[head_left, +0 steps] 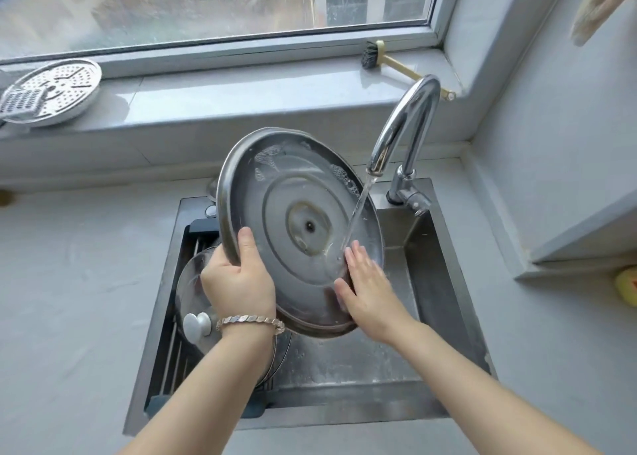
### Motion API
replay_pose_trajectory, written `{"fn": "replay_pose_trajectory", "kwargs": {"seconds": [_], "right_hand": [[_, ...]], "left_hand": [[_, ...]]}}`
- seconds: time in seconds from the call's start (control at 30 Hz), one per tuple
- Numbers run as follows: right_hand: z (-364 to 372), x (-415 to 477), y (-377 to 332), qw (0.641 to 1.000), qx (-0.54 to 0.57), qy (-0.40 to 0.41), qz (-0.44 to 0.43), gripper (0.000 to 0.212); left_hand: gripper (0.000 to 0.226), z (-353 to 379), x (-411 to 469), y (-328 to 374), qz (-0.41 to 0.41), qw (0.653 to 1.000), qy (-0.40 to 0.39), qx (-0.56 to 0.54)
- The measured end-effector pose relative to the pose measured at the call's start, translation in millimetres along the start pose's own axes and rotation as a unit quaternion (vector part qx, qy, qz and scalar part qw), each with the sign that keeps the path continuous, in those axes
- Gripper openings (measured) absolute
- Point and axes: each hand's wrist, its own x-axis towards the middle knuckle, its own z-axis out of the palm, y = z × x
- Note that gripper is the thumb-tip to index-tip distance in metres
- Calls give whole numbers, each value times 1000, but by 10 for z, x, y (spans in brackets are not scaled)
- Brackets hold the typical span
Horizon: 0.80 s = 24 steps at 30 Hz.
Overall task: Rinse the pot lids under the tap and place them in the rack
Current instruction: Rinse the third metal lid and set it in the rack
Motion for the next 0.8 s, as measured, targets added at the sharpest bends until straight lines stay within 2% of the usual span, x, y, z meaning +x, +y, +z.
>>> {"fn": "replay_pose_trajectory", "kwargs": {"seconds": [0.07, 0.2, 0.23, 0.27, 0.33, 0.37, 0.5, 0.53, 0.6, 0.67, 0.8], "right_hand": [[-8, -36, -140, 1000, -3, -22, 7, 69], [39, -241, -418, 987, 26, -55, -146, 69], [20, -197, -339, 989, 15, -48, -140, 71], [-15, -129, -226, 995, 0, -39, -97, 72], [-95, -38, -38, 999, -12, -20, 48, 71], [-115, -30, -4, 996, -9, -25, 83, 72], [-17, -128, -179, 998, -14, -57, -26, 73], [-23, -96, -121, 999, -19, -35, -12, 72], [-74, 46, 118, 995, -47, 31, 77, 71], [-161, 185, 325, 984, -78, 59, 147, 72], [-206, 399, 314, 982, -78, 93, 148, 72]], "left_hand": [[41, 19, -26, -10, -16, 1000, 4, 13], [29, 36, -90, -8, -14, 999, -1, 44], [30, 33, -88, -14, -16, 999, -2, 38], [31, 29, -82, -27, -20, 999, -2, 31], [33, 29, -73, -57, -29, 999, -5, 25], [33, 37, -77, -72, -35, 999, -11, 21], [35, 69, -72, -123, -60, 997, -48, 14], [35, 62, -64, -133, -60, 996, -57, 21], [38, 30, -60, -153, -55, 995, -80, 31], [39, -4, -95, -176, -51, 993, -101, 45], [35, -26, -161, -264, -74, 989, -121, 51]]}}
